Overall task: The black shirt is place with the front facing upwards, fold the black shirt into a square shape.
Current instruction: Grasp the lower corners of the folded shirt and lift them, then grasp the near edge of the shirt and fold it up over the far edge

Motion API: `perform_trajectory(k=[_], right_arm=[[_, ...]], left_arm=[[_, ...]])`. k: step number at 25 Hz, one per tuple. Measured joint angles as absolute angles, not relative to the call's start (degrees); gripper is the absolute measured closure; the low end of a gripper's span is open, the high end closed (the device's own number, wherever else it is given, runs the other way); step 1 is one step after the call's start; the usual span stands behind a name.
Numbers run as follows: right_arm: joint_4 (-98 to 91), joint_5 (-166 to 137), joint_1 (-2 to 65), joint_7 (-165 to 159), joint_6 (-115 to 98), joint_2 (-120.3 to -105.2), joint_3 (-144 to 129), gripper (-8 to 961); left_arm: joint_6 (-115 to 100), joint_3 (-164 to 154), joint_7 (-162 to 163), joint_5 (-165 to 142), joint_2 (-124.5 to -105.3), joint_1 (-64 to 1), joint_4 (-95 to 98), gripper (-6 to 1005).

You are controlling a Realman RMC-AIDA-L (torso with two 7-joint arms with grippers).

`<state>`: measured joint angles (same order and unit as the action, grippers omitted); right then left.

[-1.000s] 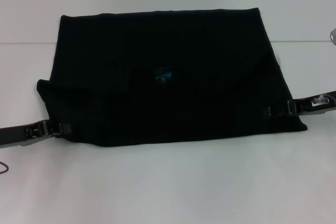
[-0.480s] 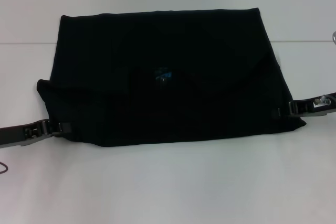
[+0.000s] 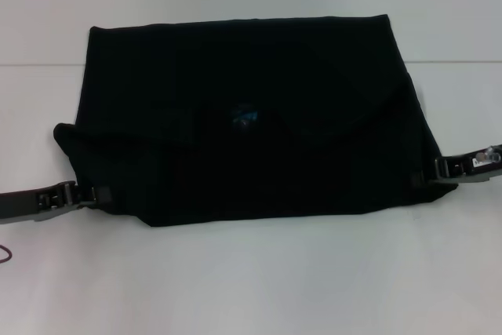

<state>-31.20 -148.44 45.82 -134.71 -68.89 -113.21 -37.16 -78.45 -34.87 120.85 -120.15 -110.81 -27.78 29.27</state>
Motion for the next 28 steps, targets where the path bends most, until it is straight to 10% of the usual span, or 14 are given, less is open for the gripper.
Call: perform_trajectory(k=[14,28], right_arm=[[-37.3,-149.6,35.8,-130.6,-94.9,-111.82,-37.7,893],[-36.3,-152.6,33.4,-121.4,-103.6,-111.97,-36.6,871]], left_arm=[[-104.5,-34.7,123.9,-126.8,-107.45,-23.2,30.7,963],[-113.6,-32.4,123.0,-137.4,-107.98,-25.7,30.1,964]])
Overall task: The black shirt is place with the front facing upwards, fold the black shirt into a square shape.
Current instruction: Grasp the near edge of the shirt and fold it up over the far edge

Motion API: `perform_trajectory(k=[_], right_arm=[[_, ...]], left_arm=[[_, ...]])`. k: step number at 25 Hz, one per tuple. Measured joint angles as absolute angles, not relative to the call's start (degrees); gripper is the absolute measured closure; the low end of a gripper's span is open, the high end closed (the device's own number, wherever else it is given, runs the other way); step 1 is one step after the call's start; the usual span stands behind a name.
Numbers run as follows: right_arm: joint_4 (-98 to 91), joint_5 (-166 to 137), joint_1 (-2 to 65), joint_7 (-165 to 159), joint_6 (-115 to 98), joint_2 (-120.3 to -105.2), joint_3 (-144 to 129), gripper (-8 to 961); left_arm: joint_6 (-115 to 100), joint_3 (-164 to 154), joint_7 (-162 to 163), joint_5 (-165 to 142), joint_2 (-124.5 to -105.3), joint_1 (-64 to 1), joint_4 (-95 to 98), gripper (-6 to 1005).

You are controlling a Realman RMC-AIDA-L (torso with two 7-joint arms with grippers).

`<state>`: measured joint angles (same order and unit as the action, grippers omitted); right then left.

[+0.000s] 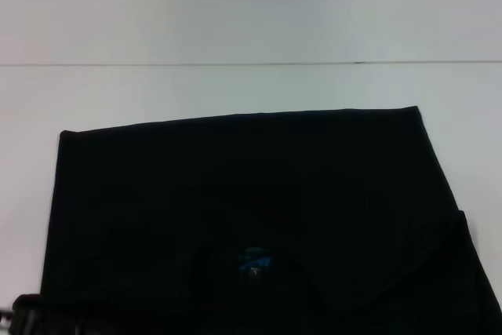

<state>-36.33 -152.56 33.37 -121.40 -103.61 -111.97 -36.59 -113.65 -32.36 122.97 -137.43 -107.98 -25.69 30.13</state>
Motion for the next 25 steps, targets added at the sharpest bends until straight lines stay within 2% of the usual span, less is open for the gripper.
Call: perform_trajectory(k=[3,8,10,14,16,19,25], right_arm=[[-35.5,-150.6,34.8,-122.1,-103.8,-111.36,-33.8,867],[-30.2,-146.9,37.9,-125.1,-101.2,-107.7,-27.9,859],[-29.3,-144.8,38.6,-126.7,-98.8,-106.87,-26.1,856],[-28.9,-138.0,39.1,-129.0,-91.7,-106.64,-24.5,850],[-28.2,-134.1,39.1,-129.1,-87.6,-107.16,-24.4,847],[-26.6,-128.2,39.1,-127.3,-79.6,-109.04,-24.8,842],[-25.1,-122.7,40.6,-120.7,-64.8,-115.04,-25.0,833]], left_arm=[[-112.8,-27.9,123.3,-137.4,-107.89,-28.1,30.1,964],[-107.2,-21.5,126.2,-137.4,-107.08,-32.0,30.0,964],[-104.3,-19.3,126.8,-137.4,-106.9,-32.9,30.0,964],[-95.3,-14.8,127.6,-137.3,-106.88,-34.2,29.9,964],[-90.5,-13.2,127.7,-136.1,-107.25,-34.2,29.8,964],[-83.8,-12.3,126.9,-132.0,-108.06,-33.8,28.6,964],[-75.1,-12.2,122.7,-124.6,-110.48,-33.7,25.4,964]])
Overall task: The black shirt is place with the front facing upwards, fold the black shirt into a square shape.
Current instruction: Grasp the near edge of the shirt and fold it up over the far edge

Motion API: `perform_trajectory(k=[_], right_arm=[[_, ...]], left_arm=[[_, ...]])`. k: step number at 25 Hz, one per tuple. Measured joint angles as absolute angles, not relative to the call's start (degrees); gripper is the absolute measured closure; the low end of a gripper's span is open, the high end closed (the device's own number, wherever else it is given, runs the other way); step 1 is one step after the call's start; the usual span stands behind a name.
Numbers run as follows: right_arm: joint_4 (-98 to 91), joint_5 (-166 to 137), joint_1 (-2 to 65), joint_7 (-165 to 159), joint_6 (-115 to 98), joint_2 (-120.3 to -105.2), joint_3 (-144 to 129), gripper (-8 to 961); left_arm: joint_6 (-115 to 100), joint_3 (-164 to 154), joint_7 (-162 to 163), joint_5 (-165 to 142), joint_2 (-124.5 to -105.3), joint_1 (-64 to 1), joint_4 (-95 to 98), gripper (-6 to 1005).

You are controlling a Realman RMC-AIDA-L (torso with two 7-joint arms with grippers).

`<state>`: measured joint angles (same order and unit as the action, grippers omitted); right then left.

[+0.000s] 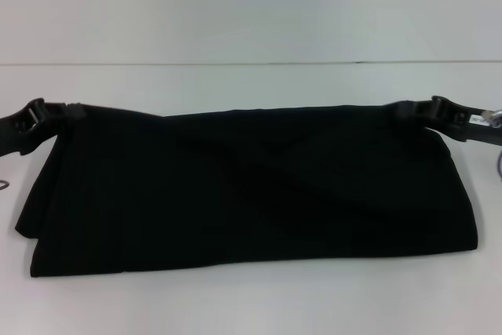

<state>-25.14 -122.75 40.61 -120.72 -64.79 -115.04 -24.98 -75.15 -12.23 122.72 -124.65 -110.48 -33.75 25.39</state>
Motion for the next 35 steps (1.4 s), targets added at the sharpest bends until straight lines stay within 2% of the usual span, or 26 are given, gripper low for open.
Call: perform_trajectory(k=[2,4,14,20,29,35], right_arm=[[-25.1,-120.3,40.8,-118.8,-61.3,-116.47,-25.0,830],[-25.1,-117.7,40.8,-117.5,-58.9,-117.12,-25.0,827],[-22.5,-108.0,41.1,-111.8,-54.3,-118.13,-25.0,811],[-21.1,-107.0,43.1,-107.7,-49.1,-119.57,-25.0,802],[-18.1,-103.0,44.6,-102.1,-44.2,-119.82,-25.1,788],[-16.7,-102.5,45.7,-99.1,-39.6,-120.17,-25.1,779]], left_arm=[[-72.6,-12.2,121.9,-122.9,-111.3,-33.8,25.5,965],[-69.8,-12.2,121.1,-121.1,-111.92,-33.7,25.5,965],[-63.8,-12.1,116.6,-113.8,-114.2,-33.1,25.1,965],[-59.3,-12.4,112.1,-110.9,-116.1,-34.2,25.1,965],[-51.7,-12.7,106.7,-108.3,-118.54,-37.1,25.0,964],[-44.8,-12.7,103.2,-107.6,-120.86,-39.7,25.0,956]])
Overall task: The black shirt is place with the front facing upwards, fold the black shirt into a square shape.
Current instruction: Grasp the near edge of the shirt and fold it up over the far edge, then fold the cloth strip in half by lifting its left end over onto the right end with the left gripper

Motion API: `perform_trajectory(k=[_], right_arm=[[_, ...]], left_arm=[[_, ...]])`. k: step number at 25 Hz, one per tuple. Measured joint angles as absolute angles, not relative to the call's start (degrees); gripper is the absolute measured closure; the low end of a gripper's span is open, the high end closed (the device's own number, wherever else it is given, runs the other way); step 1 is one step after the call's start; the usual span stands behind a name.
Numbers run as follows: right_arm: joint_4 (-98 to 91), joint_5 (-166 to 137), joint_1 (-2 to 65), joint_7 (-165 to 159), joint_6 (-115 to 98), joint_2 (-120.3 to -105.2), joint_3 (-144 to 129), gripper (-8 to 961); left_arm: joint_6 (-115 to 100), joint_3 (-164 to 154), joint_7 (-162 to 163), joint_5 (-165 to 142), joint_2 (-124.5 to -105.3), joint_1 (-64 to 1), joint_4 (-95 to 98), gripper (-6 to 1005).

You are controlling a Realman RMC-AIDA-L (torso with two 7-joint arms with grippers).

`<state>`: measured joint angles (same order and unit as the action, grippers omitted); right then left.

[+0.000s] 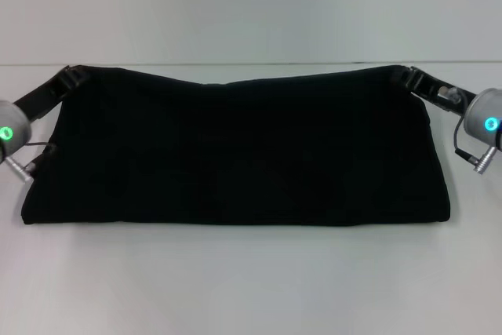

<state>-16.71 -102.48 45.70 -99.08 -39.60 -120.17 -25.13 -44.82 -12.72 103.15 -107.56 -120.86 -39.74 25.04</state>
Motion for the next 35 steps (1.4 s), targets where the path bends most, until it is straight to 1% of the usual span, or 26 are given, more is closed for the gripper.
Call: perform_trajectory(k=[4,6,11,15,21,23,27,28,31,35], right_arm=[[-14.3,-99.1,47.1,-90.7,-35.6,-120.29,-24.9,773],[-13.2,-96.1,47.3,-86.2,-34.9,-120.32,-24.9,770],[-12.0,-90.4,47.2,-80.2,-34.7,-120.3,-24.9,762],[-11.6,-87.9,46.7,-79.9,-34.4,-120.24,-24.6,756],[-11.1,-87.3,45.9,-80.4,-35.5,-120.11,-24.9,547],[-11.1,-87.3,45.3,-80.9,-36.4,-119.99,-24.9,298],[-11.8,-87.4,42.3,-82.7,-42.4,-119.76,-24.9,210],[-13.2,-87.4,39.9,-82.6,-47.3,-119.71,-24.9,188],[-14.9,-87.7,37.3,-82.2,-52.9,-119.6,-25.4,188],[-18.5,-90.5,32.2,-79.9,-65.6,-118.63,-29.7,187]], left_arm=[[-39.5,-12.7,99.4,-104.7,-122.92,-41.2,25.0,947],[-38.6,-12.8,96.4,-102.4,-123.62,-41.6,24.8,942],[-38.3,-12.6,87.6,-95.2,-123.9,-41.8,21.7,930],[-38.2,-12.7,86.3,-93.3,-123.79,-41.2,20.6,772],[-40.0,-12.8,86.8,-93.3,-123.76,-40.0,20.4,521],[-42.8,-12.9,87.1,-93.3,-123.5,-39.2,20.1,446],[-51.2,-13.9,88.5,-94.0,-122.27,-37.1,19.8,297],[-53.7,-14.7,88.9,-94.0,-121.86,-36.4,19.8,298],[-60.5,-17.5,91.8,-94.0,-120.61,-34.2,20.0,300],[-69.5,-22.7,100.2,-94.1,-117.54,-29.7,20.2,303]])
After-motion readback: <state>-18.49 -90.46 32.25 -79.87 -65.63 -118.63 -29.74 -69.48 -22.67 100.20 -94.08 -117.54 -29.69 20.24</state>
